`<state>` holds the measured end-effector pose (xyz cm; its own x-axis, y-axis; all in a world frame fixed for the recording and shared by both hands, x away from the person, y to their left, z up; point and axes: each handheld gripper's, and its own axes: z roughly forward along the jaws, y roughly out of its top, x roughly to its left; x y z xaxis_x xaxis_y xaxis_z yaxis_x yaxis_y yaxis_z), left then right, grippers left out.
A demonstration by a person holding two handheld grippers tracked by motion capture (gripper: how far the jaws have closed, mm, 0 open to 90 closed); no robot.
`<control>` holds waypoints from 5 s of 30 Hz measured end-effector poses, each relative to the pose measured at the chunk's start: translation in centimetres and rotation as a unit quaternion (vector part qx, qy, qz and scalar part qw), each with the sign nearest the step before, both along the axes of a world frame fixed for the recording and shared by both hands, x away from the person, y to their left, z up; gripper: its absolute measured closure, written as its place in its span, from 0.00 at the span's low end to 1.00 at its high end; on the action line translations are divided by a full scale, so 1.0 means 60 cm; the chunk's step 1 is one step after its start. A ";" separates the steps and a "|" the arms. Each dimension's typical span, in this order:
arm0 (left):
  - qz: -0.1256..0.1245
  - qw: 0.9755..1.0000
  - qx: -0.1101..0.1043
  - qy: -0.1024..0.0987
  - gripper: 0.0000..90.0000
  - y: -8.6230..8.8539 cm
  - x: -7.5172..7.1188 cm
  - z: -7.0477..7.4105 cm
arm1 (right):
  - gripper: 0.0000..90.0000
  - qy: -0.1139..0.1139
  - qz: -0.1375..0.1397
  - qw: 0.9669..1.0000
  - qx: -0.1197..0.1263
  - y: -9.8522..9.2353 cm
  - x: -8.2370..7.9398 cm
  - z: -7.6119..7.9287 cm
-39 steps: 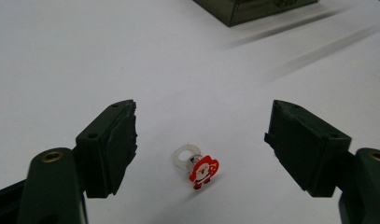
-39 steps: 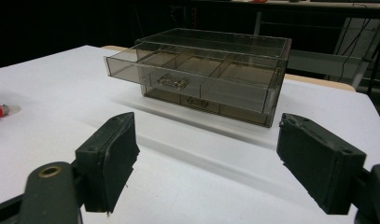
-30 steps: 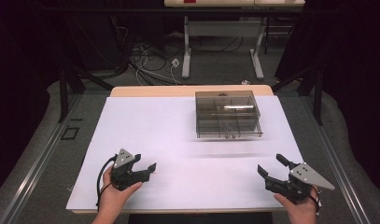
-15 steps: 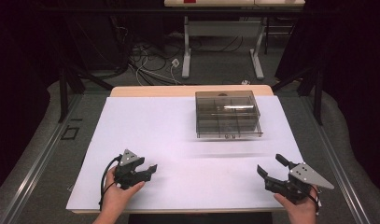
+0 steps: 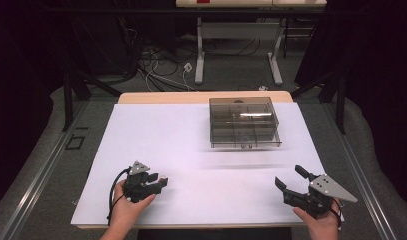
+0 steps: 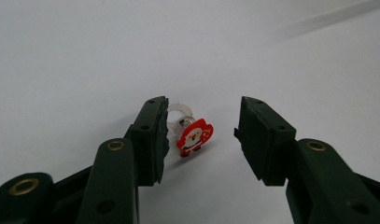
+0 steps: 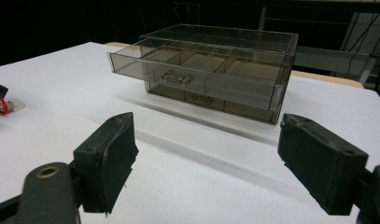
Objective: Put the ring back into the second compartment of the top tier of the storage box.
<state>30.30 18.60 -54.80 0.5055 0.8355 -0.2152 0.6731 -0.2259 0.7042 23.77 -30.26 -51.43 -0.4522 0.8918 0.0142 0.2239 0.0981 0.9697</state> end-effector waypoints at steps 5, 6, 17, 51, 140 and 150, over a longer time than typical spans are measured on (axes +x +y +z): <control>0.004 1.000 0.002 0.009 0.63 0.000 0.002 -0.002 | 0.21 0.000 0.001 1.000 -0.001 0.000 0.000 0.000; 0.004 1.000 0.003 0.011 0.64 0.000 0.003 -0.002 | 0.21 -0.002 0.002 1.000 -0.001 0.000 0.001 -0.001; 0.003 1.000 0.016 0.027 0.76 -0.001 0.006 -0.005 | 0.21 -0.001 0.002 1.000 0.000 0.000 0.000 0.000; -0.010 0.999 0.043 0.019 0.94 -0.004 0.006 0.002 | 0.21 0.002 0.001 1.000 0.002 0.001 0.001 -0.001; 0.032 0.990 -0.068 -0.116 0.94 0.027 -0.025 0.119 | 0.18 -0.003 0.006 1.000 0.000 0.000 -0.002 0.000; 0.017 0.989 -0.081 -0.122 0.94 0.008 -0.008 0.138 | 0.18 -0.002 0.005 1.000 0.000 -0.001 -0.003 0.000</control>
<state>29.84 19.05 -46.50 0.5309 0.8174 -0.2235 0.4841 -0.0760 0.8717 23.61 -30.29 -51.46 -0.4613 0.8871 0.0132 0.2196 0.0997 0.9705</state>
